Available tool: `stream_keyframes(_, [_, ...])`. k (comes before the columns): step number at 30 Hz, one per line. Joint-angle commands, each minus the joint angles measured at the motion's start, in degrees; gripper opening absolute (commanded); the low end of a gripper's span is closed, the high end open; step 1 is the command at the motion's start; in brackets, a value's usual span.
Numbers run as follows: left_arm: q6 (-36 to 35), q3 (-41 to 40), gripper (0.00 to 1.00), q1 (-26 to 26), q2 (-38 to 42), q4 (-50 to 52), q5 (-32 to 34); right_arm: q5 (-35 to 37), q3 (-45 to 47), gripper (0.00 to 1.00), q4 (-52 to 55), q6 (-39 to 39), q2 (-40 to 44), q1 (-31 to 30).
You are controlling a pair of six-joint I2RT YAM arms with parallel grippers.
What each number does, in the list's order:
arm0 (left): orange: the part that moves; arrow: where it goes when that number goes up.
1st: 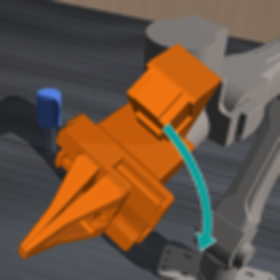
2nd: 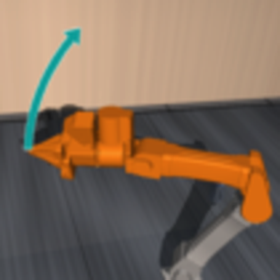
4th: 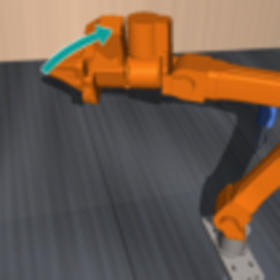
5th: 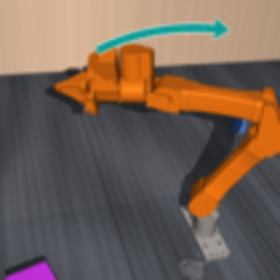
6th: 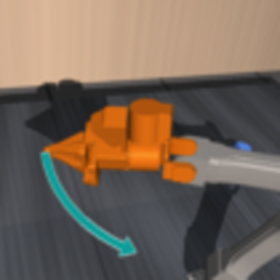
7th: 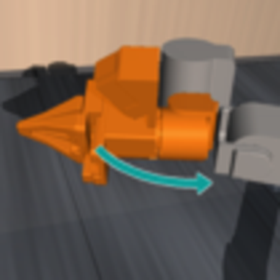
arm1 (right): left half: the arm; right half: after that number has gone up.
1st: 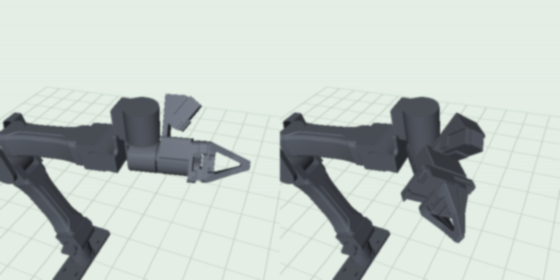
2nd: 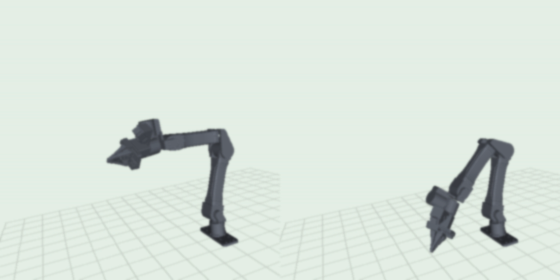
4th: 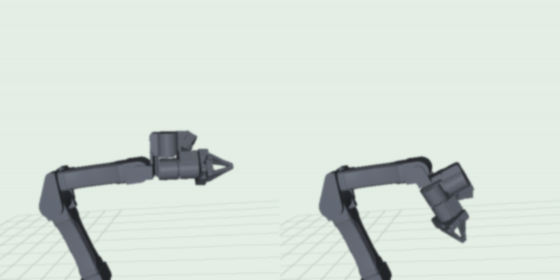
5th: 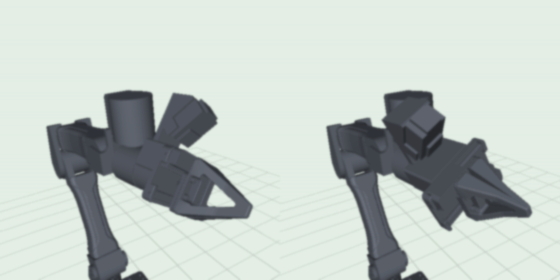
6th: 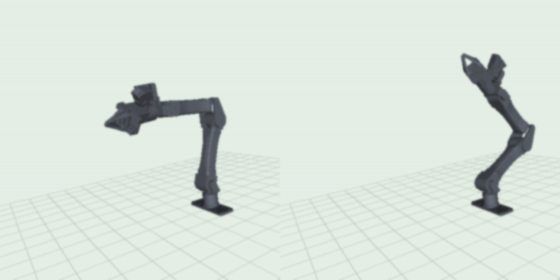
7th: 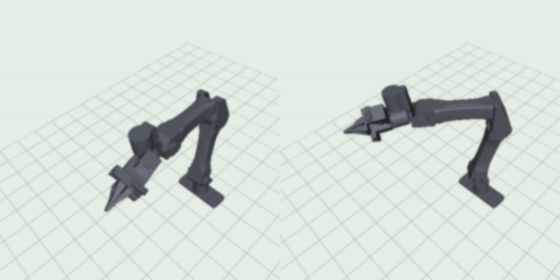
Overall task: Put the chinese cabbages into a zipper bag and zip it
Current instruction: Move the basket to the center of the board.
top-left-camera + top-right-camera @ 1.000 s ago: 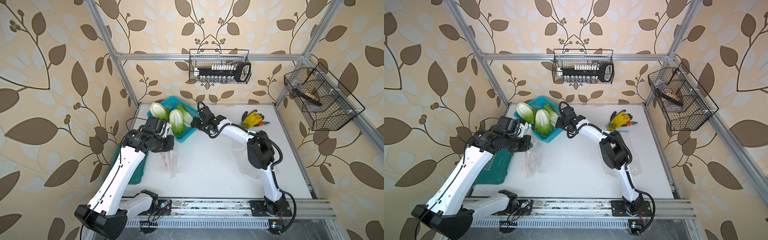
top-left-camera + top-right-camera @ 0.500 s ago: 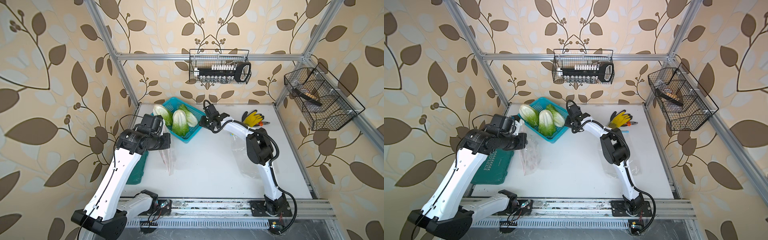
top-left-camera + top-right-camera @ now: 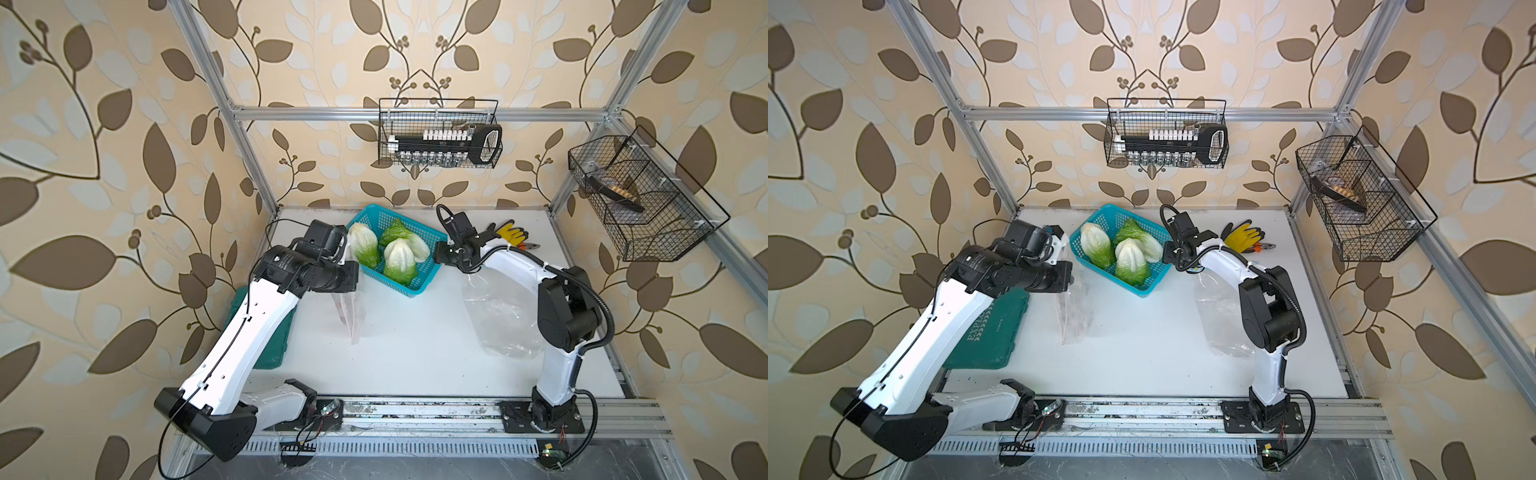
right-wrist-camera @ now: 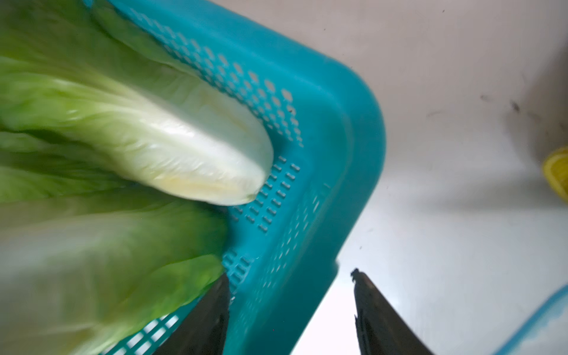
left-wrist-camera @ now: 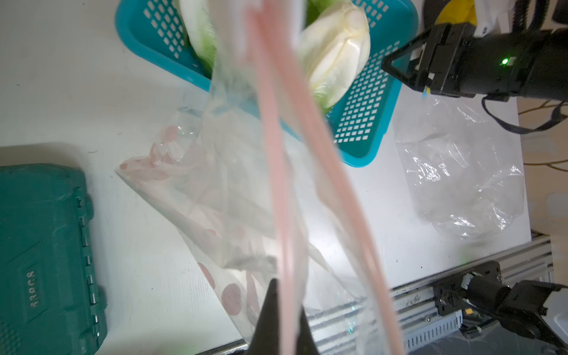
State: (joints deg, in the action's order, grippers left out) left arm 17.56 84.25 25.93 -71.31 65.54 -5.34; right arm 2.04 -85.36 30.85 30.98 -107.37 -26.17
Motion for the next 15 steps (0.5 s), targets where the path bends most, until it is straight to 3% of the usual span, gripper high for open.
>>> stream_keyframes(1, [1.38,1.82,0.0,3.56,-2.75,-4.68,1.98,-0.87,1.75,0.71,4.03,-3.1,6.78,-2.38])
stream_keyframes(6, [2.73,1.99,0.0,9.04,-6.78,-8.4,4.28,0.37,3.65,0.76,8.34,-2.94,13.62,-5.6])
stream_keyframes(15, [3.22,2.48,0.0,12.8,-14.74,-12.65,5.17,-4.28,3.14,0.82,7.87,2.97,23.61,-18.59])
